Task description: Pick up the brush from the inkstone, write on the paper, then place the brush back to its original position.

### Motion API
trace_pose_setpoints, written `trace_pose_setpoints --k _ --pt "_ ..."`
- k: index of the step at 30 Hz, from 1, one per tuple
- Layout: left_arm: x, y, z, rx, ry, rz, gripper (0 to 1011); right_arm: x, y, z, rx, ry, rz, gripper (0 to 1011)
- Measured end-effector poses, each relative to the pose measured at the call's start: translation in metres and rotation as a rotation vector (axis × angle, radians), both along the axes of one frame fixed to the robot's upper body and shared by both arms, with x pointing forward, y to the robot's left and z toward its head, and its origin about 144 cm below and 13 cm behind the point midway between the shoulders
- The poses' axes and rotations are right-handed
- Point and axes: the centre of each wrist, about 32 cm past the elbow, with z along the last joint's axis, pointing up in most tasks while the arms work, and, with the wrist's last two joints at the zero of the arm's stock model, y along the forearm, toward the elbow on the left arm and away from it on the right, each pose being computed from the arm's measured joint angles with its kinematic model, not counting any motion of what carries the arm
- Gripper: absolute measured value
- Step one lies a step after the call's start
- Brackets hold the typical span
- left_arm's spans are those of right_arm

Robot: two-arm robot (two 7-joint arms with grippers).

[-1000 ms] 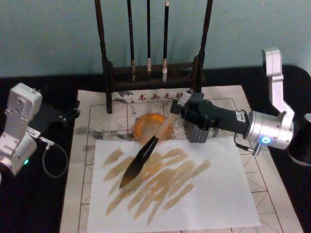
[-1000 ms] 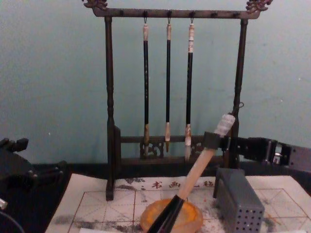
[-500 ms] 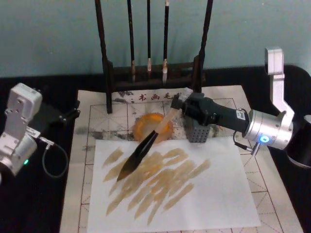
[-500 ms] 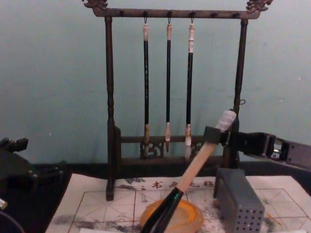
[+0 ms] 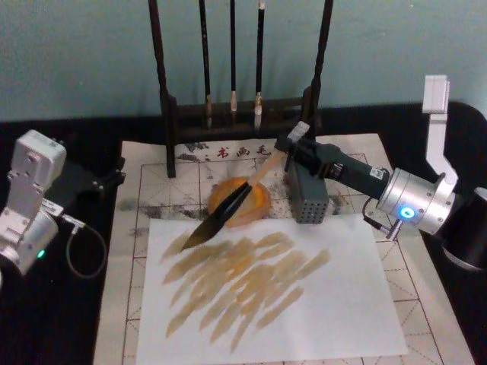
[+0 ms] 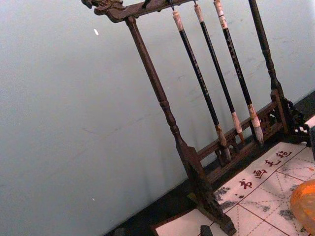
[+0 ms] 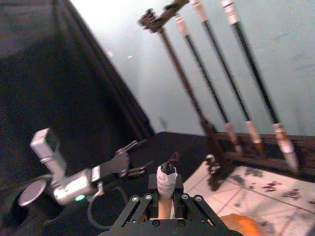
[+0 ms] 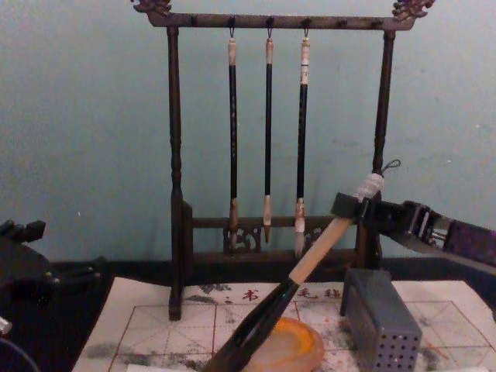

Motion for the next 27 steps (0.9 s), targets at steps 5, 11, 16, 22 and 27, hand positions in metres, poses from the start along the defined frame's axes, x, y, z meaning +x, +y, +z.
trace_pose_setpoints --k 5,11,16,22,27 --pt "0.000 0.000 0.000 0.000 0.000 0.000 1001 -0.002 0.000 -0.002 0.007 0.018 -0.089 185" --pt "0.000 0.000 0.000 0.000 0.000 0.000 1001 -0.003 -0.002 -0.006 0.028 0.036 -0.198 185" --pt "0.000 0.000 0.000 0.000 0.000 0.000 1001 -0.003 -0.004 -0.008 0.031 0.050 -0.263 185" --pt "0.000 0.000 0.000 0.000 0.000 0.000 1001 -0.002 -0.005 -0.011 0.027 0.062 -0.319 185" --pt "0.000 0.000 0.000 0.000 0.000 0.000 1001 -0.003 -0.006 -0.012 0.028 0.068 -0.342 185"
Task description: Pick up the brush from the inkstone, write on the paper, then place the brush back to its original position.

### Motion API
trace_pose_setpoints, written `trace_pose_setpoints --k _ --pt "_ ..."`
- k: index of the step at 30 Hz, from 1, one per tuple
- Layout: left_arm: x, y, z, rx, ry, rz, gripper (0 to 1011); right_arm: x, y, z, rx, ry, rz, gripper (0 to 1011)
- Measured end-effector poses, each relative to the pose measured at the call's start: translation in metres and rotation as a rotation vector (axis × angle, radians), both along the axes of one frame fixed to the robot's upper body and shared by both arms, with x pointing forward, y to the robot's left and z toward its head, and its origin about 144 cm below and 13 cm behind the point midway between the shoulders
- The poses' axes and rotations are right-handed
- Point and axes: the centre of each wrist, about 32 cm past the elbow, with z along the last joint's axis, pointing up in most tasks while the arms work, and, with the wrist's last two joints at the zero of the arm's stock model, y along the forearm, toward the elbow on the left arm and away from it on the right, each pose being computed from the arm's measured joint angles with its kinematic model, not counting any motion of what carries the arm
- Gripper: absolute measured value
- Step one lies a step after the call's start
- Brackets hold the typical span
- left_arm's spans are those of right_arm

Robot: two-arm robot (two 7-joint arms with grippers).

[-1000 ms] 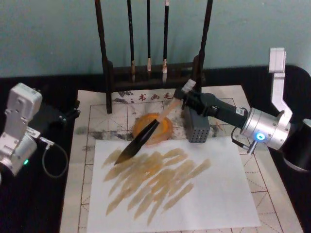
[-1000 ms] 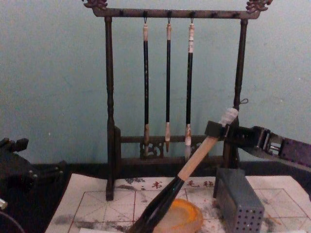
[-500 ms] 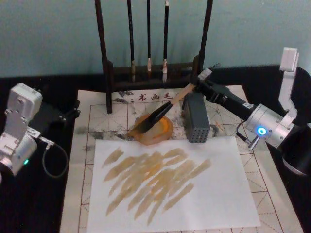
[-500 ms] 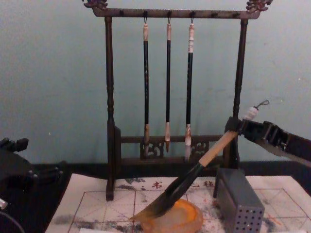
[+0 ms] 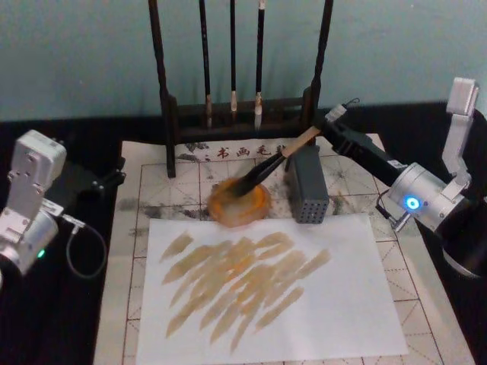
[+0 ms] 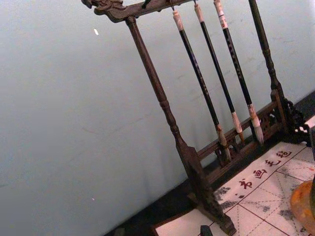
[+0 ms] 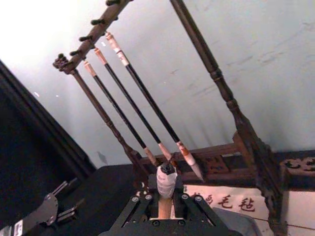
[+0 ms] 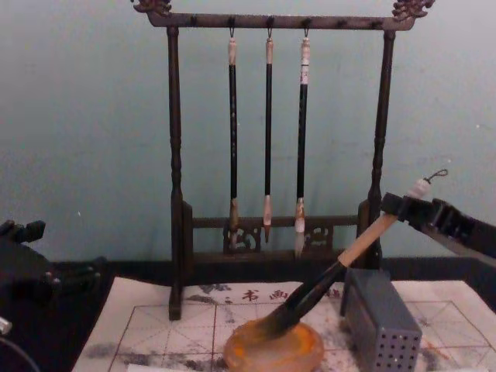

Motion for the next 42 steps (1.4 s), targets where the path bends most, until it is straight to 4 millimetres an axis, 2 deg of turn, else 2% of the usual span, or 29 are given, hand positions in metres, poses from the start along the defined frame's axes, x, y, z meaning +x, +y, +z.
trace_pose_setpoints --k 24,42 --pt "0.000 0.000 0.000 0.000 0.000 0.000 1001 -0.006 -0.004 -0.005 0.031 0.070 -0.029 185" --pt "0.000 0.000 0.000 0.000 0.000 0.000 1001 -0.018 -0.008 -0.009 0.075 0.184 -0.077 185"
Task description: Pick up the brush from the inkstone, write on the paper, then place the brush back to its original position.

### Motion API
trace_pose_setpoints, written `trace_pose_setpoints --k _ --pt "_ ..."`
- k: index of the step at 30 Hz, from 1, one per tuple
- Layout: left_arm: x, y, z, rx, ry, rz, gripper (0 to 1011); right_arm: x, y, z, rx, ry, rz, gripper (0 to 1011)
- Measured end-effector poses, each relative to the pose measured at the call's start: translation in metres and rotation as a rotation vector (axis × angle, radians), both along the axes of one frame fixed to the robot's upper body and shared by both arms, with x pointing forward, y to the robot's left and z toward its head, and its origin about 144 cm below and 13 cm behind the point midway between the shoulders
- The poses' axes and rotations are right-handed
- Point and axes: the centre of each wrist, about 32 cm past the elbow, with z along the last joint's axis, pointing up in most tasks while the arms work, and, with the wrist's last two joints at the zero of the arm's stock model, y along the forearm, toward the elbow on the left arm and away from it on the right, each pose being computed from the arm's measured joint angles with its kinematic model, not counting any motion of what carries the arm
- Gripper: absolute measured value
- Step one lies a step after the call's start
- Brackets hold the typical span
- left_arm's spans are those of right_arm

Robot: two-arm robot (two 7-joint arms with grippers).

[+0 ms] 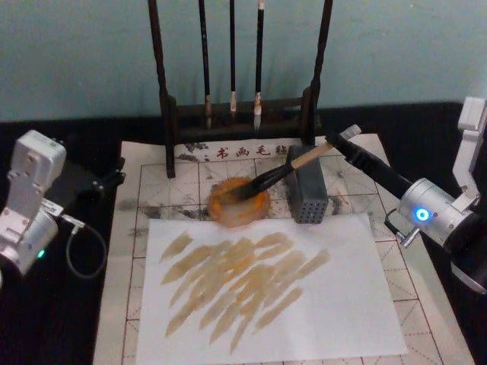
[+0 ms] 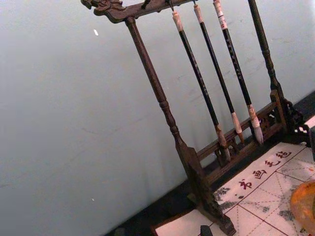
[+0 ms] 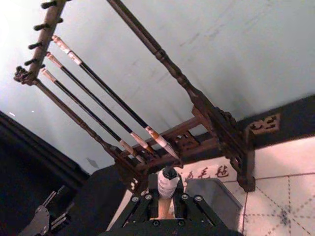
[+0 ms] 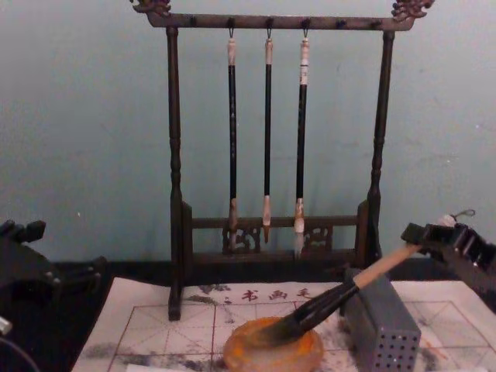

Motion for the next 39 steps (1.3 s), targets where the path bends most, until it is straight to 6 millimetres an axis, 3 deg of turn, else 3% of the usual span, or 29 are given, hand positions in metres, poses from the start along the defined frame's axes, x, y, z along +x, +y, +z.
trace_pose_setpoints --k 36,39 --pt "0.0000 0.0000 0.0000 0.000 0.000 0.000 1001 -0.0024 -0.0021 -0.0027 0.006 0.033 -0.006 185" --pt "0.0000 0.0000 0.0000 0.000 0.000 0.000 1001 -0.0024 -0.0020 -0.0028 0.004 0.034 -0.005 236"
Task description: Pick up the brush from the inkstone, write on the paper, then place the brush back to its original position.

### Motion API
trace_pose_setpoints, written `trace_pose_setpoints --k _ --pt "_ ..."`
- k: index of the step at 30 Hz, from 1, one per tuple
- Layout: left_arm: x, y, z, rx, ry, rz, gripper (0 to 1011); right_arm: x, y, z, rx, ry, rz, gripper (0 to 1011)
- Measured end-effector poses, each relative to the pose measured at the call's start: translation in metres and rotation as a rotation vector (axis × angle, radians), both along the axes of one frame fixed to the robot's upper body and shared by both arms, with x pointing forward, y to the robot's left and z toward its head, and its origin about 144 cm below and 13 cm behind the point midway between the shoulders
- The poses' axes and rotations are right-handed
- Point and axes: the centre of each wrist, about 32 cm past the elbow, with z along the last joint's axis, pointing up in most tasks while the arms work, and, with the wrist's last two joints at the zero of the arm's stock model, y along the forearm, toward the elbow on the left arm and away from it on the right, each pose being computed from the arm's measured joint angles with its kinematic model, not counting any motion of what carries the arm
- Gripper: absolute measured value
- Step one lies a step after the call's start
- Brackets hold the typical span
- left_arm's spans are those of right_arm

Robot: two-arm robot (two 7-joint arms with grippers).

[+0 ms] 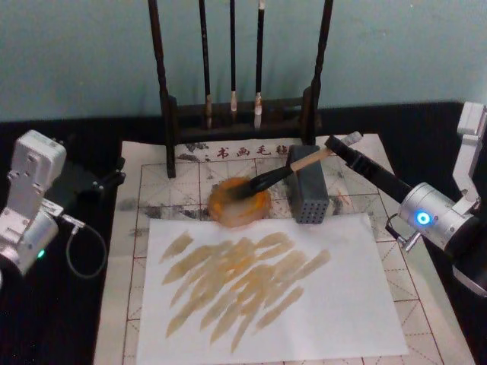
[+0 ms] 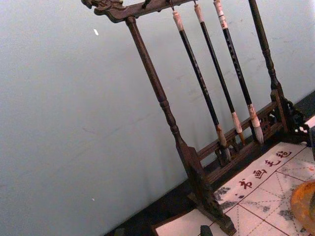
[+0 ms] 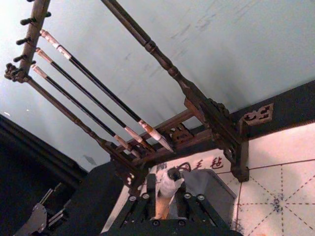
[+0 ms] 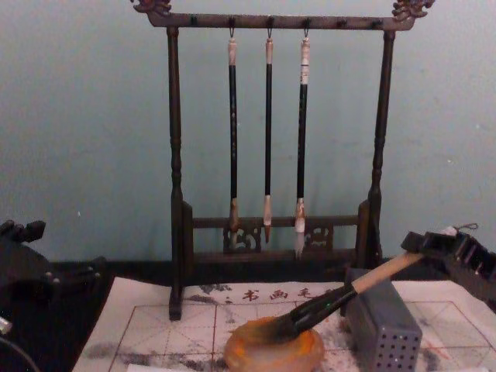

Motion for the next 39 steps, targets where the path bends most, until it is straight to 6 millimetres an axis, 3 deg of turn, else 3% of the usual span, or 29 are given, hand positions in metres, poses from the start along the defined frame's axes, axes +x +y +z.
trace_pose_setpoints --k 24,39 --pt "0.0000 0.0000 0.0000 0.000 0.000 0.000 1001 0.0001 0.0000 0.0002 0.001 -0.001 0.000 969" --pt "0.0000 0.0000 0.0000 0.000 0.000 0.000 1001 0.0001 -0.0001 0.0002 0.001 -0.002 -0.001 1002"
